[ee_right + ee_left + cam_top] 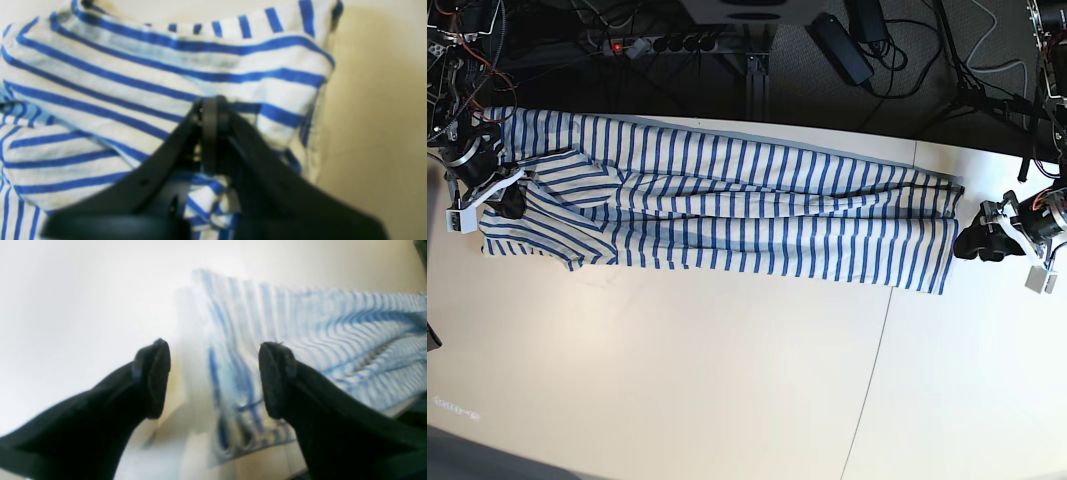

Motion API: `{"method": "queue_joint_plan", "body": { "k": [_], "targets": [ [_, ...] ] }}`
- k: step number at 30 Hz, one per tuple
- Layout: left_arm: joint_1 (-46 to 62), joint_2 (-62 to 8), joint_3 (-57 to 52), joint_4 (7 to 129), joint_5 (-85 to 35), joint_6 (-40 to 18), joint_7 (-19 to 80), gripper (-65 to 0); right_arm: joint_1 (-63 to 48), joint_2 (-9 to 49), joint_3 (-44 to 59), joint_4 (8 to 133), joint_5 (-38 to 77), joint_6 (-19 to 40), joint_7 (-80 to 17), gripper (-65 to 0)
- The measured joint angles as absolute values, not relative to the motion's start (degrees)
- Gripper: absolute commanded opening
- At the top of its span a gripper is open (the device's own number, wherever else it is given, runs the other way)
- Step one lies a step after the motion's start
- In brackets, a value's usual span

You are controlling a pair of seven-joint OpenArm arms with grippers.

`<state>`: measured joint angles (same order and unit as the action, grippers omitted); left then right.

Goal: Fold the T-shirt properly
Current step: 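Pull the held ends apart to straighten the folded shirt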

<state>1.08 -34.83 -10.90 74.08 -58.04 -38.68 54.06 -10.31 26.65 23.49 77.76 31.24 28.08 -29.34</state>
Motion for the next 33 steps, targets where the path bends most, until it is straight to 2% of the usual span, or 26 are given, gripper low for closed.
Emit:
{"method": "queue_joint_plan", "body": {
  "k": [3, 33],
  "targets": [
    [2.63, -34.81, -10.9, 74.08, -57.23, -38.68, 51.62, -20.0, -10.31, 26.65, 23.49, 77.76, 31.24, 28.08, -29.34, -65.0],
    [2.5, -31.24, -10.92, 70.11, -58.41, -38.65, 51.37, -20.1, -10.31, 26.65, 23.49, 77.76, 31.73, 28.08, -29.36, -65.0]
  ]
}}
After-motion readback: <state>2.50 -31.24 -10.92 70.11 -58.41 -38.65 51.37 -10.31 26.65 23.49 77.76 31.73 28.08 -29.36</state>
